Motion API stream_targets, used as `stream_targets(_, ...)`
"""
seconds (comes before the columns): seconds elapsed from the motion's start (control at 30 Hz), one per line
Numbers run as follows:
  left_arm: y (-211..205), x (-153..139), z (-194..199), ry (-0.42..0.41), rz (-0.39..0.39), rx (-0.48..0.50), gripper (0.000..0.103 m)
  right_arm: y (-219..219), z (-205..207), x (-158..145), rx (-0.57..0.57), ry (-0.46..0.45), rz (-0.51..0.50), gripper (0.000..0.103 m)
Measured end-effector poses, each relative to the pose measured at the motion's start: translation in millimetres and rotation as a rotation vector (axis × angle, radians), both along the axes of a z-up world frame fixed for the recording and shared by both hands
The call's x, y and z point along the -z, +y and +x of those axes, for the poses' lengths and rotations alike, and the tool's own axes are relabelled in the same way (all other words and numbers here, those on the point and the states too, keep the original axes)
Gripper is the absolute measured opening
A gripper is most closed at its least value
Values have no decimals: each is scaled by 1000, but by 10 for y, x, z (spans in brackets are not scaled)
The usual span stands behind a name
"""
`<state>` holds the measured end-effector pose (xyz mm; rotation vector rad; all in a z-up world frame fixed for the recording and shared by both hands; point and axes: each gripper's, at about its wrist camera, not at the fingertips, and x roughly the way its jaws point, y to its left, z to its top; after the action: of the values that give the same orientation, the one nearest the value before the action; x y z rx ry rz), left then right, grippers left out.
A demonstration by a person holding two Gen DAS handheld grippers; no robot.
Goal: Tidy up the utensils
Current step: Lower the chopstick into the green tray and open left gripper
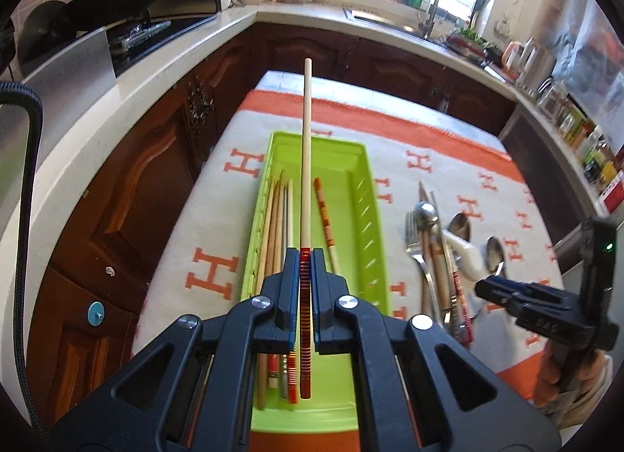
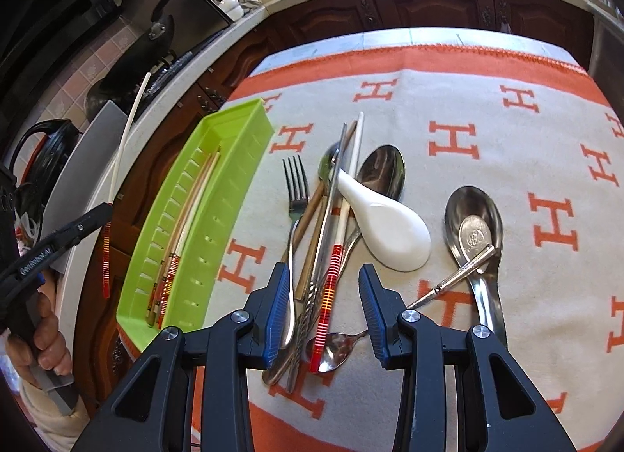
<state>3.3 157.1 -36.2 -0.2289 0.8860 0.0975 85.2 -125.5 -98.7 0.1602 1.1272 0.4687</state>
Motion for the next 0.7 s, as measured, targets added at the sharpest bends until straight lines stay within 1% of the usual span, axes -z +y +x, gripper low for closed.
stream_targets(0.13,0,228,101,35,0,9,3,24,46,69,10,20,-19,37)
stream_targets(0.17,-9,279,122,46,-3,10,3,33,56,89,11,22,-22,35)
stream_targets(0.27,-49,369,151,60,-16,15,3,89,84,127,8,29,-32,31)
stream_targets(0.43,-95,403,109,59,-27,32,3,241,120,159,-6,25,-51,22)
stream_targets(0.6,-80,411,37,57,-53,31,3,410,173,194,-17,-2,-89,17)
stream_targets(0.7,-80,407,8,52,-58,33,3,486,228,234,-19,6,-111,14)
